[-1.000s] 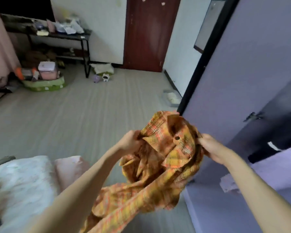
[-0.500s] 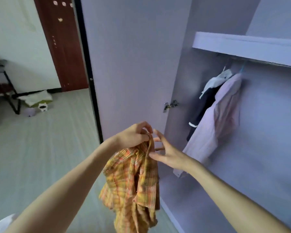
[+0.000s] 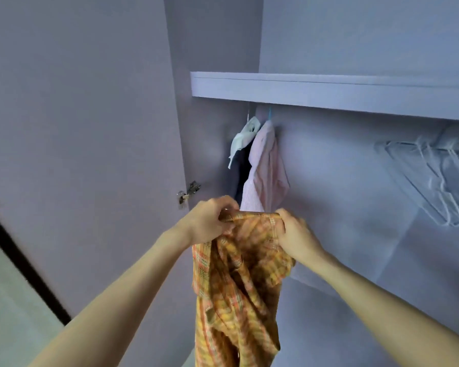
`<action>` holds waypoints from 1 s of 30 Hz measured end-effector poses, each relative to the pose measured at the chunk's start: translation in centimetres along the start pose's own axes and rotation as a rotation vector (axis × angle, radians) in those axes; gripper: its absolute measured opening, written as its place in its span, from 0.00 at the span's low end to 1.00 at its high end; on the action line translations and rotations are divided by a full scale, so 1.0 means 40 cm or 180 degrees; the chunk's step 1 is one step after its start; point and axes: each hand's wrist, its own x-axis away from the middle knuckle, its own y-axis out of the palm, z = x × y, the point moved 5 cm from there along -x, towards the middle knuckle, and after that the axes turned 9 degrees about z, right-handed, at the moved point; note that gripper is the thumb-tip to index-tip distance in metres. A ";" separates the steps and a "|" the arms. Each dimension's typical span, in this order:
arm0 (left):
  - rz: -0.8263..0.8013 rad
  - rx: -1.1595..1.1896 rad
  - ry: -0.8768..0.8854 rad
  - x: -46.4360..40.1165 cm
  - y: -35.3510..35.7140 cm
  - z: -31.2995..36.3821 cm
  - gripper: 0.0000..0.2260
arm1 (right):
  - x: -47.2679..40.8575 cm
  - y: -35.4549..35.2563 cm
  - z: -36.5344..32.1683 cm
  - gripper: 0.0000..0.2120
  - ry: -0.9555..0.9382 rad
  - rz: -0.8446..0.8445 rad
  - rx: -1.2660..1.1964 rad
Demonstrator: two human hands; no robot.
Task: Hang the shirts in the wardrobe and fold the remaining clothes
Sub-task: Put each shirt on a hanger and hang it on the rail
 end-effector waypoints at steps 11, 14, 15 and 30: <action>-0.0395 -0.0549 0.0355 -0.178 0.144 -0.016 0.14 | -0.033 -0.208 0.112 0.13 -0.0332 0.0505 0.0981; -0.0310 -0.0623 0.0452 -0.222 0.171 0.042 0.15 | -0.030 -0.253 0.164 0.15 -0.0306 0.0556 0.1539; 0.0002 -0.0609 0.0527 -0.239 0.173 0.076 0.17 | -0.029 -0.287 0.172 0.15 -0.0360 0.0897 0.1555; 0.0153 0.1517 -0.0265 -0.396 0.372 0.283 0.03 | -0.002 -0.403 0.501 0.13 0.0984 0.1318 0.1203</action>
